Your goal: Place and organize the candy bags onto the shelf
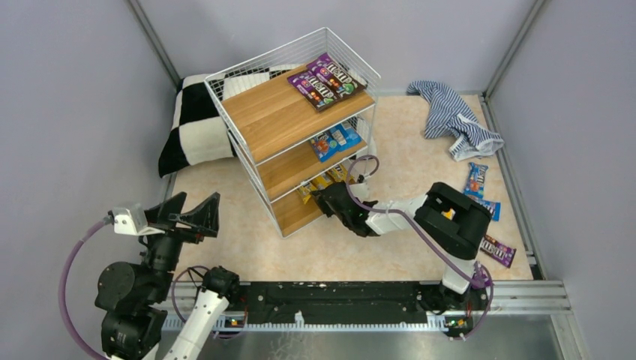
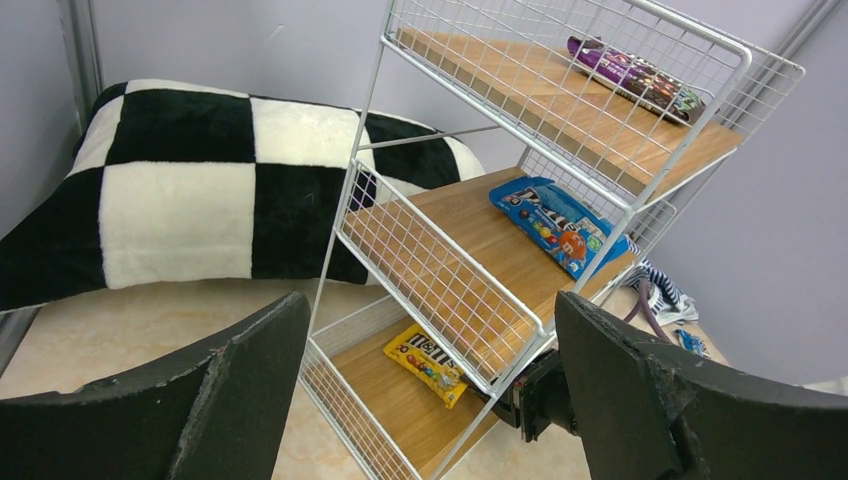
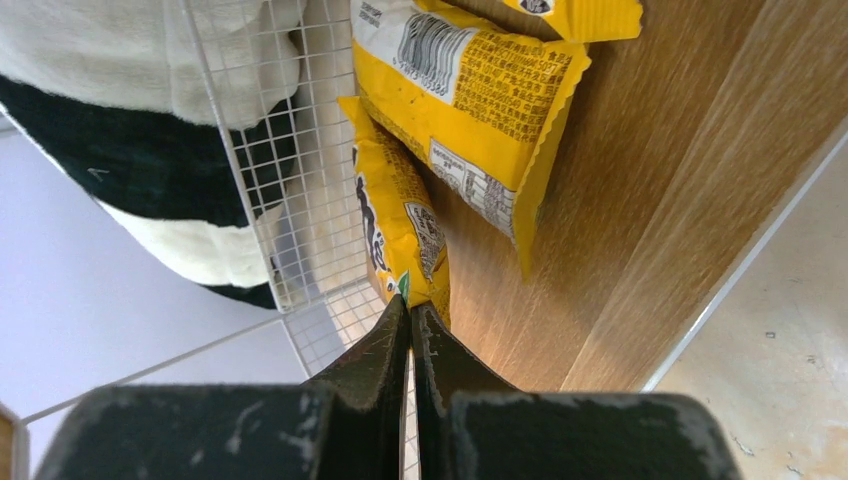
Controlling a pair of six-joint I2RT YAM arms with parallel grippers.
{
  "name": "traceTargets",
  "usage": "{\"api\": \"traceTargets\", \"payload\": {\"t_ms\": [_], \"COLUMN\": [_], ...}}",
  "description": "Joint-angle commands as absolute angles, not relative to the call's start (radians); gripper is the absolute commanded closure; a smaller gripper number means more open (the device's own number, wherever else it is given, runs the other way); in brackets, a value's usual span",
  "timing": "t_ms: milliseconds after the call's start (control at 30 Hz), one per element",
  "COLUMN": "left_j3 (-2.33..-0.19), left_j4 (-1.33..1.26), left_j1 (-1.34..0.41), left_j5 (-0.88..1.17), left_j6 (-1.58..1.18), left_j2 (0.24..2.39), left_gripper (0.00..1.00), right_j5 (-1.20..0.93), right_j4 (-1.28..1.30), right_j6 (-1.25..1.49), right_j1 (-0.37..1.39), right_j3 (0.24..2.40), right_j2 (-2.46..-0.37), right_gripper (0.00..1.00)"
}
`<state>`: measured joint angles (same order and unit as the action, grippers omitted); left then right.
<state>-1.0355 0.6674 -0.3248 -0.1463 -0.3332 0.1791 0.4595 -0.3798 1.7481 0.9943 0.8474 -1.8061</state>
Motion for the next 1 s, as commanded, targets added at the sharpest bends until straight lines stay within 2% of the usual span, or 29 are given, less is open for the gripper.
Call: {"api": "traceTargets", "payload": {"t_ms": [0, 333, 400, 500, 567, 600, 667, 767, 967], "left_j3": [-1.052, -1.057, -1.056, -1.051, -1.049, -1.049, -1.044, -1.020, -0.986], "left_j4": [0.665, 0.673, 0.674, 0.671, 0.670, 0.670, 0.670, 0.662, 0.641], "left_j1": [-0.336, -0.345, -0.347, -0.348, -0.350, -0.350, -0.350, -0.350, -0.354], "left_j5": [-0.138, -0.156, -0.160, -0.166, -0.171, -0.173, -0.179, -0.183, -0.171], "left_j6": [-0.310, -0.295, -0.292, -0.289, -0.287, -0.286, -0.286, -0.287, -0.287], "left_j2": [0.173, 0.167, 0.166, 0.164, 0.162, 0.161, 0.156, 0.147, 0.165], "left_gripper": [0.02, 0.02, 0.02, 0.02, 0.02, 0.02, 0.02, 0.02, 0.02], "right_j5": [0.502, 0.496, 0.474, 0.405, 0.355, 0.339, 0.330, 0.359, 0.330], "right_j4": [-0.349, -0.323, -0.330, -0.343, -0.272, -0.240, -0.161, 0.118, 0.477], "right_j6": [1.769, 1.773, 1.760, 1.675, 1.613, 1.573, 1.442, 1.211, 1.000], "right_j1": [1.009, 1.012, 1.014, 1.020, 1.028, 1.032, 1.041, 1.044, 1.038], "right_j3": [0.910, 0.955, 0.953, 0.925, 0.884, 0.849, 0.761, 0.693, 0.623], "right_j2": [-1.833, -1.863, -1.850, -1.793, -1.721, -1.672, -1.554, -1.378, -1.029], "right_gripper": [1.00, 0.98, 0.87, 0.66, 0.55, 0.53, 0.52, 0.52, 0.50]}}
